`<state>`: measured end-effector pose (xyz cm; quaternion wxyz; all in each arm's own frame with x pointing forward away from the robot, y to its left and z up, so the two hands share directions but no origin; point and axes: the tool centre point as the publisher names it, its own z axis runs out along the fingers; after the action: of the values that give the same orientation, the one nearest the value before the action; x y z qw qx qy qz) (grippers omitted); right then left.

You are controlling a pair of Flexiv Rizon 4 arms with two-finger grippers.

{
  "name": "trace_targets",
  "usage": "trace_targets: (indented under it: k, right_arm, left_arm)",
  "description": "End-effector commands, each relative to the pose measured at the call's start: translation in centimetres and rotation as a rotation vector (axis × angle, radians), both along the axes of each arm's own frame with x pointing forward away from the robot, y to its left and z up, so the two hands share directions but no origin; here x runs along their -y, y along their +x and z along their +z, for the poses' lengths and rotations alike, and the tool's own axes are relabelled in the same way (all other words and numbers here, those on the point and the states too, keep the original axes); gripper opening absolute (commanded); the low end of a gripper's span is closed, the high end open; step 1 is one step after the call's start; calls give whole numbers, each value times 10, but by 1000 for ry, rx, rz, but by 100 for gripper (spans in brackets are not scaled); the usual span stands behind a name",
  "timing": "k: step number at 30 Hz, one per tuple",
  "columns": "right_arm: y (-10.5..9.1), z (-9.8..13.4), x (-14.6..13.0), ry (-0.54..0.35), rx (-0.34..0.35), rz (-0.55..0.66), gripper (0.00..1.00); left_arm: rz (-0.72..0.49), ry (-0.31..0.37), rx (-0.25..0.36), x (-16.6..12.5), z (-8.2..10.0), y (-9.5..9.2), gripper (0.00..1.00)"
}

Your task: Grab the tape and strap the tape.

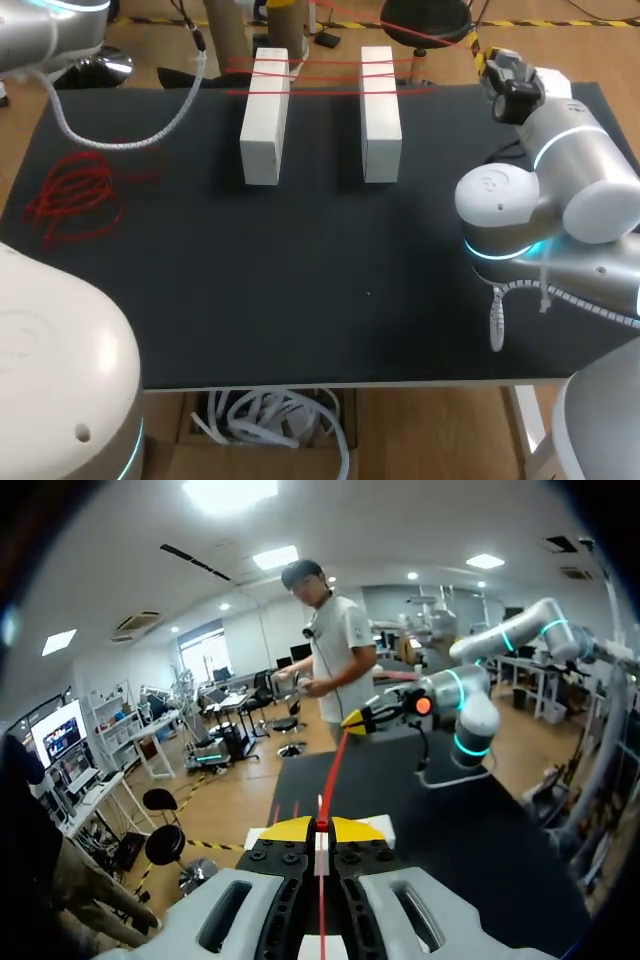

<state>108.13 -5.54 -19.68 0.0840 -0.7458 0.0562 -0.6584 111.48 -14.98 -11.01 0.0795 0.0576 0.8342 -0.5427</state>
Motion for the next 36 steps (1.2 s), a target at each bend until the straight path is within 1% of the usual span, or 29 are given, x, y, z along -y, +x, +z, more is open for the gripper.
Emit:
trace_targets:
  k: [1,12,14,15,16,17,18,19,20,21,24,26,27,29,33,36]
  right_arm:
    - [0,0,1,-1,-1,2,0]
    - [0,0,1,-1,-1,2,0]
    - [0,0,1,-1,-1,2,0]
    - [0,0,1,-1,-1,2,0]
    - [0,0,1,-1,-1,2,0]
    - [0,0,1,-1,-1,2,0]
    - [0,0,1,-1,-1,2,0]
    - [0,0,1,-1,-1,2,0]
    - [0,0,1,-1,-1,2,0]
    - [0,0,1,-1,-1,2,0]
    - [0,0,1,-1,-1,2,0]
    - [0,0,1,-1,-1,2,0]
    - [0,0,1,-1,-1,2,0]
    - [0,0,1,-1,-1,2,0]
    - [0,0,1,-1,-1,2,0]
    - [0,0,1,-1,-1,2,0]
  left_arm:
    - [160,213,51,1,6,-9,0]
    - [160,213,51,1,6,-9,0]
    - [179,334,5,1,7,-10,0]
    - [180,410,-37,2,7,-9,0]
    - [192,460,-59,3,6,-9,0]
    - [209,487,-64,3,7,-9,0]
    - [212,547,-88,4,7,-9,0]
    - [210,595,-87,6,6,-8,0]
    - [203,606,-87,8,6,-8,0]
    - [191,628,-102,10,5,-8,0]
    - [120,711,-95,20,1,-7,0]
    - [88,743,-108,26,-1,-8,0]
    - [54,778,-113,32,-3,-8,0]
    - [30,827,-121,39,-3,-10,0]
    - [21,910,-119,47,-3,-12,0]
    - [19,946,-129,51,-3,-13,0]
